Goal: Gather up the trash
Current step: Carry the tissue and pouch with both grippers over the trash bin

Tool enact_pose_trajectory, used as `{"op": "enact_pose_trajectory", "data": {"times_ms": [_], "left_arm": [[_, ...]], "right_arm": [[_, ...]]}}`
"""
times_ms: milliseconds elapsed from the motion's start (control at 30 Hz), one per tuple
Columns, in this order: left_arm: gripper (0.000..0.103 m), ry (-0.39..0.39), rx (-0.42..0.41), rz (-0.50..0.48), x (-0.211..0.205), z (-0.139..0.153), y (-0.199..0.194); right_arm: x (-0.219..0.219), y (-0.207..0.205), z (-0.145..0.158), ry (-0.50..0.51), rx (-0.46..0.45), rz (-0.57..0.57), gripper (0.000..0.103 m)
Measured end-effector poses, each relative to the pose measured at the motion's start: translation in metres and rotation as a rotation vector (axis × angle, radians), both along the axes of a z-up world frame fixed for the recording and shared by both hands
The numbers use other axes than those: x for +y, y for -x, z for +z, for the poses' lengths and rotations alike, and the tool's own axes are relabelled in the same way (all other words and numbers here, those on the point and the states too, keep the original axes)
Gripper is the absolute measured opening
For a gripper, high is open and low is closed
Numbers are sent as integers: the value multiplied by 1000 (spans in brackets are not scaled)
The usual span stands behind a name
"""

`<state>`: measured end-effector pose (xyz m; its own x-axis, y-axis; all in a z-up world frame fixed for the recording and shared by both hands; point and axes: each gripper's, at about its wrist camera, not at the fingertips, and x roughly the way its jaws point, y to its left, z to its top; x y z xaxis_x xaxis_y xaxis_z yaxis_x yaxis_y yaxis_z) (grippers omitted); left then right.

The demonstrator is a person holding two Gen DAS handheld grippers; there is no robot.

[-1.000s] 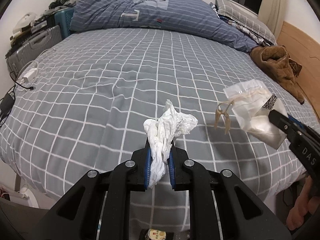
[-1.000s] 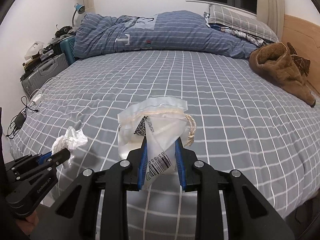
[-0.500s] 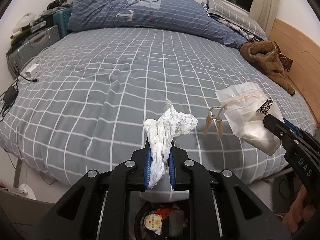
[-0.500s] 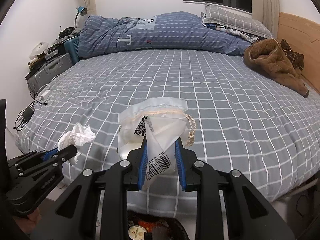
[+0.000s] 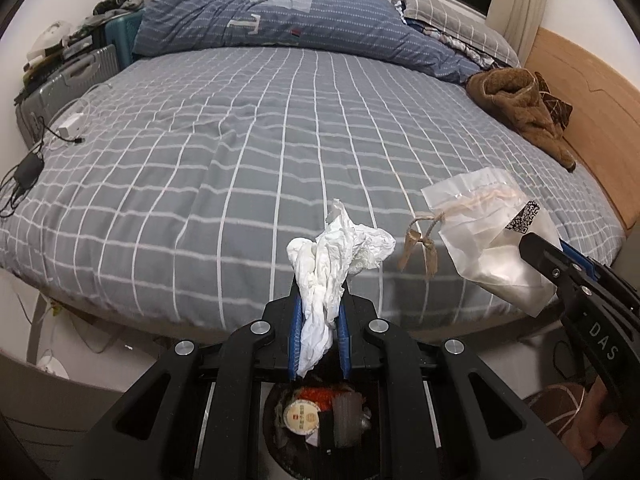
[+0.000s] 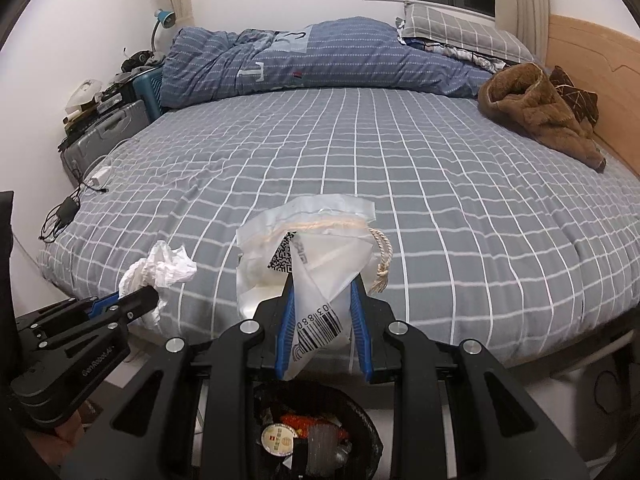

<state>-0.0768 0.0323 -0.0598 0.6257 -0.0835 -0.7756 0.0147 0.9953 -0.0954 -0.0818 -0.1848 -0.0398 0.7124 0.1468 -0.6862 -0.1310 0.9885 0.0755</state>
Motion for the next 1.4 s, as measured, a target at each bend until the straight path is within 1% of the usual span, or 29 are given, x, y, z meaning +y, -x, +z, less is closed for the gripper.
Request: {"op": "enact_pose_trajectory", "data": {"times_ms": [233, 533, 833, 967, 1167, 1233, 1333, 1400], "left_arm": [[14, -3, 5, -1, -2, -1, 29], [14, -7, 26, 4, -2, -6, 63], [14, -6, 76, 19, 2, -18, 91], [14, -7, 106, 20, 5, -28, 103], [14, -13, 139, 34, 12, -45, 108], [14, -5, 160, 43, 15, -55, 108], [14, -12, 183, 49, 17, -70, 106], [14, -6, 214, 50, 20, -84, 105]], "right_arm": [[1, 28, -7, 4, 22, 8, 25], [-1, 64, -22, 21, 76, 19, 25], [2, 99, -38, 49, 137, 33, 25], [5, 109, -49, 57, 170, 42, 25], [11, 110, -77, 69, 234, 51, 25], [14, 109, -88, 91, 255, 53, 25], [14, 104, -105, 98, 296, 52, 25], [14, 99, -116, 93, 325, 49, 25]]}}
